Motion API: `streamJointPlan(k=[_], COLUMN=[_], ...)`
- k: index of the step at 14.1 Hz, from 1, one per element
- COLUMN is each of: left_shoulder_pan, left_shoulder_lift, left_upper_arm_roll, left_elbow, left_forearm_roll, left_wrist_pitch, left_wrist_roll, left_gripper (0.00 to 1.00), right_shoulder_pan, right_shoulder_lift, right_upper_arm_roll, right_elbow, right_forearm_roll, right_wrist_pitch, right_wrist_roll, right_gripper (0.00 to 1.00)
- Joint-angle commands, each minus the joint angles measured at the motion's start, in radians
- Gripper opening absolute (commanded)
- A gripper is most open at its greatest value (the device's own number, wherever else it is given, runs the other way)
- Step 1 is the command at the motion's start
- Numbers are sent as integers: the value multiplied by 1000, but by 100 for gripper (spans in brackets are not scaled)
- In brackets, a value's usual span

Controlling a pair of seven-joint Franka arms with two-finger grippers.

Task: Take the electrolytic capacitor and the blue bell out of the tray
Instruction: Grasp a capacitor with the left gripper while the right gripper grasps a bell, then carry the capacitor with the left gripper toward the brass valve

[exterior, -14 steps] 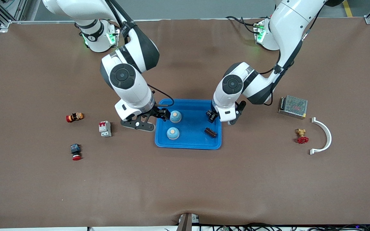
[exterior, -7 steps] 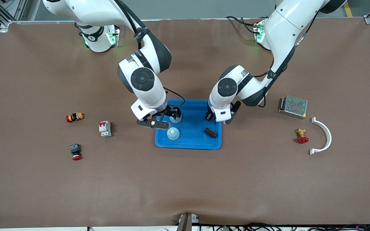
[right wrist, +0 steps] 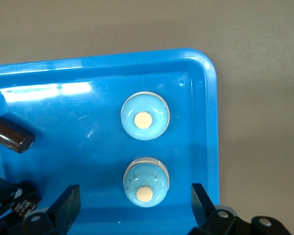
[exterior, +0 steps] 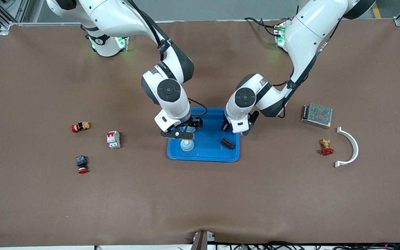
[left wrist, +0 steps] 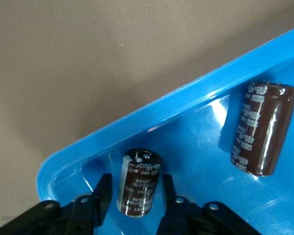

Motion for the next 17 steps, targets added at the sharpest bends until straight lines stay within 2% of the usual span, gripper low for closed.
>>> streamJointPlan(k=[1,2,3,7,12,17], left_shoulder_pan=[-10,-10,-10,-1,53,149], left_shoulder_lift=[17,14,6,-61,-178,-267], left_upper_arm_roll=[6,7,6,7,9,3], left_elbow=[30,31,38,53,50,39], left_forearm_roll=[23,23,23,23,28,37], left_wrist_pitch=[11,11,6,-38,-124,-265], left_wrist_roll=[-29,-29,-29,-29,-6,197], left_gripper=[13,3,0,0,0,0], right_shoulder_pan=[5,8,13,34,35,41], right_shoulder_lift=[-7,-3,0,2,11,34], right_upper_arm_roll=[-4,-4,-4,-4,-6,-6], right_elbow=[-40,-46,-46,-80,-152,-152], right_forearm_roll=[-23,-29,-32,-41,-44,-49], right_wrist_pitch=[54,63,65,71,197,220], right_wrist_roll=[-4,-4,-4,-3,-3,-1], right_gripper=[100,100,100,100,100,100])
